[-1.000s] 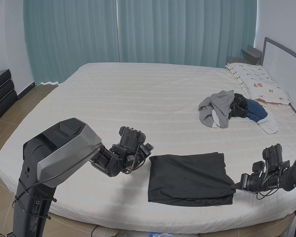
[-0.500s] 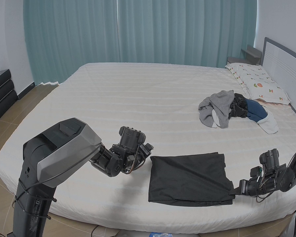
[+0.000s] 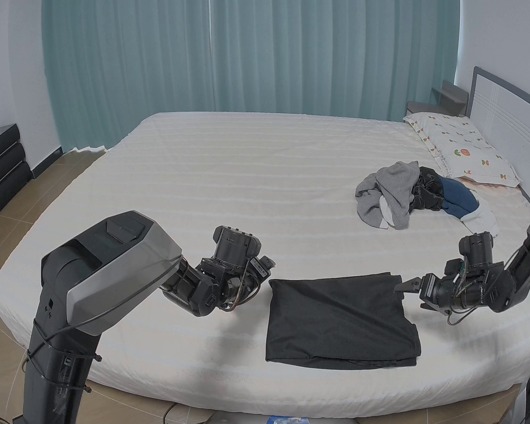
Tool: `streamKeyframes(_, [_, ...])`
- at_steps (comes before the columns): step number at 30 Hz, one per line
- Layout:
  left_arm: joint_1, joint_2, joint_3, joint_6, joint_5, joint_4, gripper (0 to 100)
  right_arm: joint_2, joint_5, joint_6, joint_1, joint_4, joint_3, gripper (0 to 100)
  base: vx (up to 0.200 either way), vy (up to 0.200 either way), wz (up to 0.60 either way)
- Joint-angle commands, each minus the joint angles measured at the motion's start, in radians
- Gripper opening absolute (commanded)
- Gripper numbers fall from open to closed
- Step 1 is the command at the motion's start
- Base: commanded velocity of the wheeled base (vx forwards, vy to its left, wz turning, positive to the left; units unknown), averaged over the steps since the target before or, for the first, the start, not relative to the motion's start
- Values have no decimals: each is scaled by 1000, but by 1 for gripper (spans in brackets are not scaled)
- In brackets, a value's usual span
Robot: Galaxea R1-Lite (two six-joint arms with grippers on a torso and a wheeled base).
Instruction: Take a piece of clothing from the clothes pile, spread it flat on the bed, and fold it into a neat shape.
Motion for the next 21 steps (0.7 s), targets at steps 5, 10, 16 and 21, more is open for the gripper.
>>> streamKeyframes(5, [0,4,0,4,0,-1,100,204,-17,96,26,-2,-206,100,0,0,0])
streamKeyframes(10, [0,3,0,4,2,-1,100,231,-16,103,27,-2,-246,100,0,0,0])
streamKeyframes(16, [-2,4,0,6,2,-1,100,250,-19,131,24,-55,-266,0,0,0,0])
streamKeyframes(21, [-2,4,0,6,2,-1,100,239,-20,132,14,-84,-252,0,0,0,0])
